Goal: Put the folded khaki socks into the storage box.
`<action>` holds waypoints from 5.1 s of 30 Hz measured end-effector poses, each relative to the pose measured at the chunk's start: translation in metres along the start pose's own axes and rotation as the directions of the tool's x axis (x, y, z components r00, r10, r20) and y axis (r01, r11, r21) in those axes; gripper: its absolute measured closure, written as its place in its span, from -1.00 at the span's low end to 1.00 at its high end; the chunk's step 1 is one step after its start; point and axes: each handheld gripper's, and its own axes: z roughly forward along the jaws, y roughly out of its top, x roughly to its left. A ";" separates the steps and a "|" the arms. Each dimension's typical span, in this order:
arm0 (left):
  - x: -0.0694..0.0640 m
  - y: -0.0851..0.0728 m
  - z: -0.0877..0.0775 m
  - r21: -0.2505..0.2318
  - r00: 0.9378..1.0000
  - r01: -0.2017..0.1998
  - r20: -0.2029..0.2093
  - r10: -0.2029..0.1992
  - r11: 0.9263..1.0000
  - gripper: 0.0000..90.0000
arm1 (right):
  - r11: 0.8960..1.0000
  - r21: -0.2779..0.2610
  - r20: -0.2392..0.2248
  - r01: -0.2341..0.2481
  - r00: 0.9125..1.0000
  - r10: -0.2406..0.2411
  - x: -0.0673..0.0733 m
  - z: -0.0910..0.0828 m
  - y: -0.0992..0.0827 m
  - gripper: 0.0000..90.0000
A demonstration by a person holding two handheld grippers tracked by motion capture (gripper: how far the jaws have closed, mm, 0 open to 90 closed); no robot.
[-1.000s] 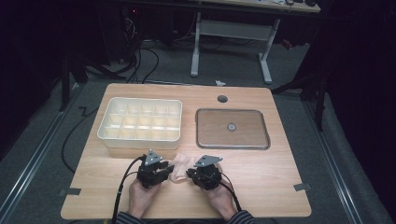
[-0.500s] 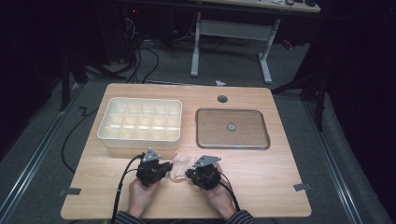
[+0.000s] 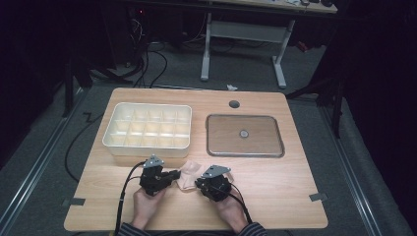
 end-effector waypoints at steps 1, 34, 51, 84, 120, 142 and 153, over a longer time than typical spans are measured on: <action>0.000 0.001 -0.001 -0.001 1.000 0.003 0.007 -0.003 1.000 0.89 | 1.000 0.000 0.001 0.001 1.000 -0.001 0.000 0.000 0.000 0.84; -0.016 0.005 0.019 0.110 0.974 -0.160 -0.146 0.176 0.981 0.71 | 1.000 -0.002 -0.002 0.014 1.000 -0.014 -0.001 0.001 0.000 0.85; -0.007 0.014 -0.002 0.049 0.999 -0.031 0.029 0.030 0.998 0.85 | 1.000 -0.003 -0.004 0.003 1.000 -0.003 0.000 0.001 0.001 0.85; -0.002 0.021 -0.021 -0.059 0.988 -0.003 0.151 0.012 0.998 0.86 | 0.998 0.045 -0.099 0.039 0.994 -0.035 0.013 0.027 0.031 0.84; -0.014 0.024 -0.032 -0.048 0.998 -0.034 0.058 0.037 0.998 0.86 | 0.986 -0.032 0.169 -0.161 0.972 0.164 -0.042 -0.028 -0.008 0.50; -0.035 0.030 -0.017 0.002 0.993 -0.104 0.047 0.104 0.995 0.84 | 0.988 -0.030 0.069 -0.152 0.986 0.154 -0.042 -0.014 -0.009 0.88; -0.041 0.033 -0.004 0.023 0.991 -0.121 0.060 0.120 0.992 0.84 | 0.987 -0.030 0.052 -0.157 0.986 0.158 -0.041 -0.011 -0.008 0.88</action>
